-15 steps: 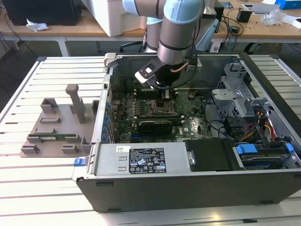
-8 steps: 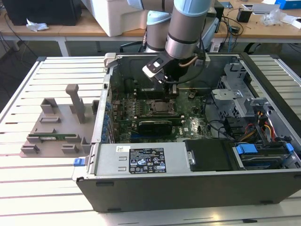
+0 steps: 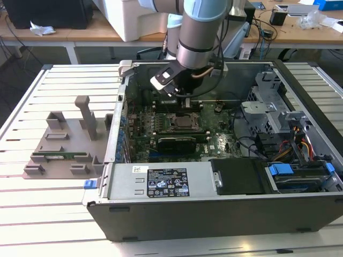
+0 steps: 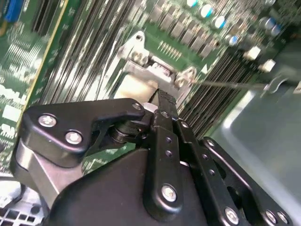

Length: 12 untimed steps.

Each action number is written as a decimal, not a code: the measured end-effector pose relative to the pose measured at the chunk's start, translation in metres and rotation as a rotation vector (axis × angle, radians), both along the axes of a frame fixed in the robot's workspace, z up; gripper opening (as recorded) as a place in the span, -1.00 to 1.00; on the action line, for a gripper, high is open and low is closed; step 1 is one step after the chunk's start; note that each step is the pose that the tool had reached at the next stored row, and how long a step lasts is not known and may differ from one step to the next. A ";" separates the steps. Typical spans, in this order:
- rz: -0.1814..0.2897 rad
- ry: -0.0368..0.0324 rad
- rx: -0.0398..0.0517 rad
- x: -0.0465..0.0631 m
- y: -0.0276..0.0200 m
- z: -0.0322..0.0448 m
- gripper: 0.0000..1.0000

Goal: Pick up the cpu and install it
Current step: 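Close the cpu cover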

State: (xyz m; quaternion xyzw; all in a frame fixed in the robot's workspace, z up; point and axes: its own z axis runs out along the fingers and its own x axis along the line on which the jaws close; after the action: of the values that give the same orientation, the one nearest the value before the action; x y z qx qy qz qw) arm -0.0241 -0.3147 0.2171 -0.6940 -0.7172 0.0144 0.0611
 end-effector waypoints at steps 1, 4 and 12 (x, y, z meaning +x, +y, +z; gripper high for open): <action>0.000 0.0000 0.0001 -0.003 0.0000 -0.0006 -0.79; 0.000 0.0000 0.0006 -0.017 0.0000 -0.0074 -0.79; 0.000 0.0000 0.0032 -0.018 -0.0029 -0.0105 -0.79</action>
State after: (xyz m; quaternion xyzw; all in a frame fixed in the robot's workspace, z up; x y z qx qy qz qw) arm -0.0425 -0.3176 0.2066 -0.6938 -0.7174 0.0132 0.0622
